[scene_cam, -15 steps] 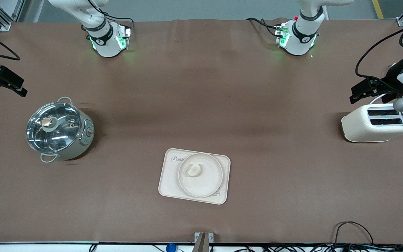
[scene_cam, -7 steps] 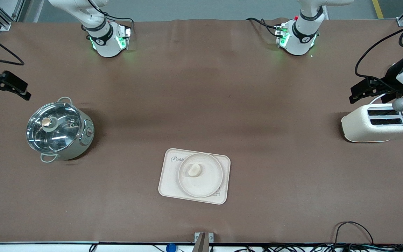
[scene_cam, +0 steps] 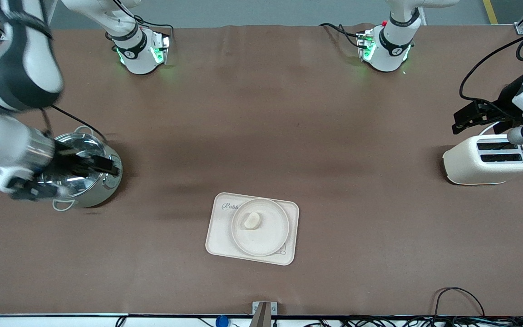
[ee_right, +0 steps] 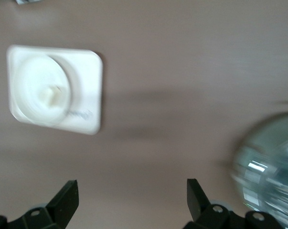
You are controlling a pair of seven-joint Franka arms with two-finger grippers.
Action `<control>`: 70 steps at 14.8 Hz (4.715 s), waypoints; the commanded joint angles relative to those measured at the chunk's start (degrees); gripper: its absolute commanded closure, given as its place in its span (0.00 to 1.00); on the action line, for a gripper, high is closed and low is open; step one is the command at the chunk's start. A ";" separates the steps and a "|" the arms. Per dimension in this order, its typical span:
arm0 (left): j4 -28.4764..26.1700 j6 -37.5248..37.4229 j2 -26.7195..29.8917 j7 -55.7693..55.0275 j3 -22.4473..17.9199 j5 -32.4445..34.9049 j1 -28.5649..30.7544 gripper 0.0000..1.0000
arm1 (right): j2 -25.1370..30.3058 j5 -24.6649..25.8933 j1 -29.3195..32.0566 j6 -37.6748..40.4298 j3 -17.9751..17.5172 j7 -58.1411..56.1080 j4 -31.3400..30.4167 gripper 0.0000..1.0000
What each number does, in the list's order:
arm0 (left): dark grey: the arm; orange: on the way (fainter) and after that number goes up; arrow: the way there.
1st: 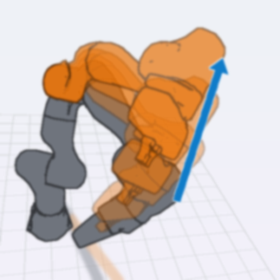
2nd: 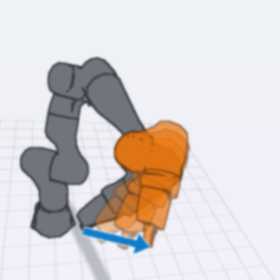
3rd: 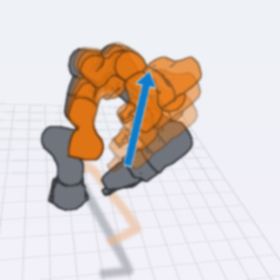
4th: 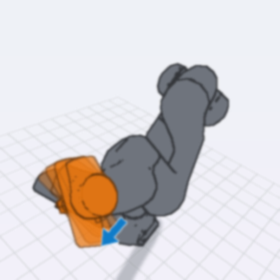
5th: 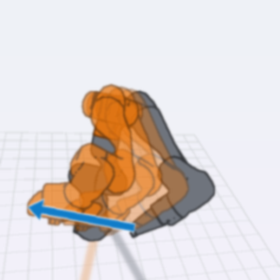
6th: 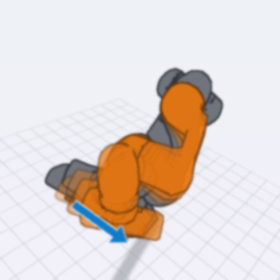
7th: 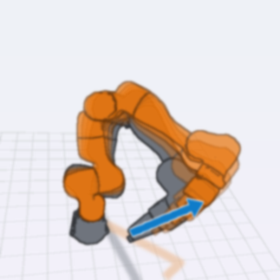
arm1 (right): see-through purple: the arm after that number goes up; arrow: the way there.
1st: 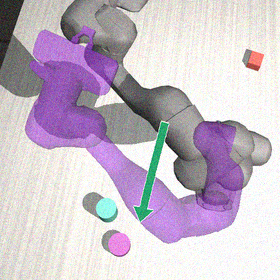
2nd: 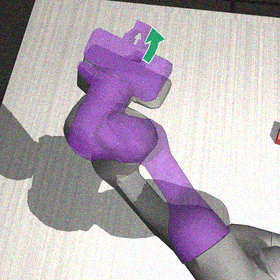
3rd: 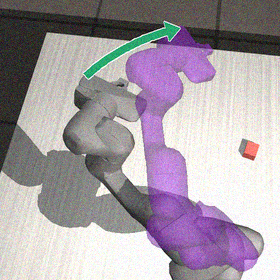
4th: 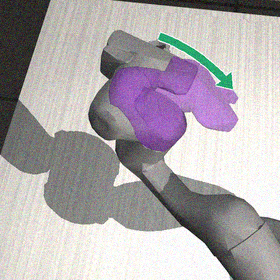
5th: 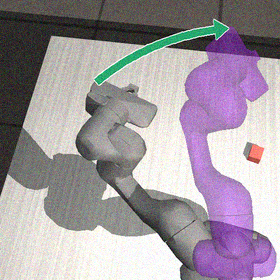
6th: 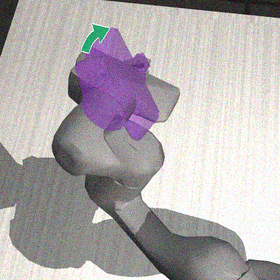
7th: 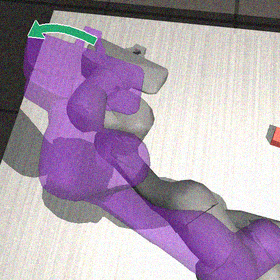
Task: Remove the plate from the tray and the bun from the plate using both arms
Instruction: 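Reach the right gripper down to the white plate on the tray, then close the right gripper on the plate rim, then lift the plate off the tray with the right gripper while the left gripper approaches, then release the plate and withdraw the right gripper while the left gripper lowers to the bun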
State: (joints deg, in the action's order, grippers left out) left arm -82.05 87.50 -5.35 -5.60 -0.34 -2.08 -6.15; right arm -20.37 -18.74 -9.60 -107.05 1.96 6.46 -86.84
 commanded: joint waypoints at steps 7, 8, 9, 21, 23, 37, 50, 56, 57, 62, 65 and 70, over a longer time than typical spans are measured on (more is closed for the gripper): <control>1.11 -0.41 -0.63 0.59 -0.45 -0.64 0.35 0.00 | -23.83 -11.06 -13.77 -31.53 0.24 12.61 6.95 0.39; 1.11 -0.40 -0.63 0.77 -0.45 -0.64 0.35 0.00 | -25.32 -11.14 -14.39 -33.73 0.24 13.04 7.47 0.41; 1.11 -0.49 -0.72 0.77 -0.45 -0.64 0.35 0.00 | -26.64 -11.14 -15.01 -34.10 0.15 13.48 8.35 0.47; 0.75 -0.58 -0.63 1.30 -0.36 -1.26 2.02 0.00 | -34.83 -13.16 -22.30 -47.46 0.24 16.48 10.03 0.75; 0.75 -1.02 -0.63 1.21 -0.36 -1.26 2.19 0.00 | -34.83 -13.17 -22.13 -47.47 0.24 16.13 10.03 0.95; -18.28 5.37 9.37 -14.68 8.32 -7.23 0.53 0.00 | -8.92 -13.87 -20.72 -57.89 -9.41 15.16 -26.40 0.99; -43.27 32.37 14.14 -42.72 27.75 -6.62 0.70 0.00 | -8.29 -22.75 -27.76 -73.13 -19.72 15.51 -37.53 0.59; -47.24 41.26 10.90 -51.53 33.73 -6.53 0.35 0.00 | -6.88 -20.29 -11.53 -54.09 -18.84 8.94 -27.52 0.00; -47.06 41.78 8.80 -51.35 33.74 -6.44 0.35 0.00 | -6.36 -20.02 -8.19 -51.53 -18.84 6.05 -26.37 0.00; -42.50 47.58 -0.18 -52.40 33.74 -4.95 0.26 0.00 | -3.02 -9.61 6.93 -40.39 -18.57 -5.40 -23.04 0.00; -39.60 48.02 -4.57 -53.72 33.74 -0.85 -0.18 0.00 | -0.21 3.67 14.07 -30.80 -17.96 -8.48 -19.79 0.00; -38.18 50.75 -11.35 -61.27 33.82 8.06 -2.20 0.00 | 7.43 11.00 12.51 -8.30 -5.86 -12.26 -10.46 0.00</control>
State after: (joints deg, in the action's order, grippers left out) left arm -121.98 137.69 -14.23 -64.24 33.27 3.79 -7.44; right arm -17.33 -9.36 5.02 -121.38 -8.51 -4.96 -98.78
